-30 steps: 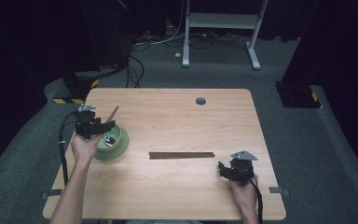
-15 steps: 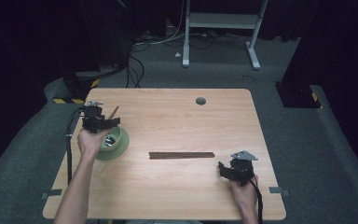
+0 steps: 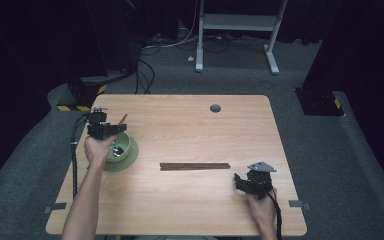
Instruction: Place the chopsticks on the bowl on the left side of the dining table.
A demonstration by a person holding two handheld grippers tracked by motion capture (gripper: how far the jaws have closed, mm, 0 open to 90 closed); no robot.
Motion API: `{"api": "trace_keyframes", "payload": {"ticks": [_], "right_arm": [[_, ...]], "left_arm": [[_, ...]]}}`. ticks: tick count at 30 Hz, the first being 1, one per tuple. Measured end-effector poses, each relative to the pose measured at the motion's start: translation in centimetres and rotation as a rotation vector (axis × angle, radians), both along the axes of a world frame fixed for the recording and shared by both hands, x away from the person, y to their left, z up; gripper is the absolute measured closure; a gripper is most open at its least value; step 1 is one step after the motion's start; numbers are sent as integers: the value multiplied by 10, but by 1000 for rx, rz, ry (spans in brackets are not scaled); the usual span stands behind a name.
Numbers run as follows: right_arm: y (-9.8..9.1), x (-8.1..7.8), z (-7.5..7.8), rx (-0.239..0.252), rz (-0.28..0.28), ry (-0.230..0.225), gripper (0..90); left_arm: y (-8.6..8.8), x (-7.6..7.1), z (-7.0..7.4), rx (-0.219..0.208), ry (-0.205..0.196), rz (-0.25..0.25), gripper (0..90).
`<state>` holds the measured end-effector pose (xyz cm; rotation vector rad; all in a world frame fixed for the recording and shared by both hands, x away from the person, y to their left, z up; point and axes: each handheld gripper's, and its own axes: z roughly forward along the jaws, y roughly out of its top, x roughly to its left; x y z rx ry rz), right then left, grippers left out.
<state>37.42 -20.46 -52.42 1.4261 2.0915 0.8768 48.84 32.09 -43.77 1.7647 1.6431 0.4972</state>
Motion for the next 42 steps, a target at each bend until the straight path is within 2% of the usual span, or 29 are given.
{"api": "trace_keyframes", "payload": {"ticks": [12, 37, 42], "right_arm": [[0, 0, 0, 1, -1, 0, 246], [0, 0, 0, 1, -1, 0, 246], [0, 0, 0, 1, -1, 0, 246]], "left_arm": [[-3, 6, -7, -12, 29, 1, 264], [-9, 4, -7, -27, 16, -41, 298], [-11, 3, -7, -12, 24, -65, 304]]}}
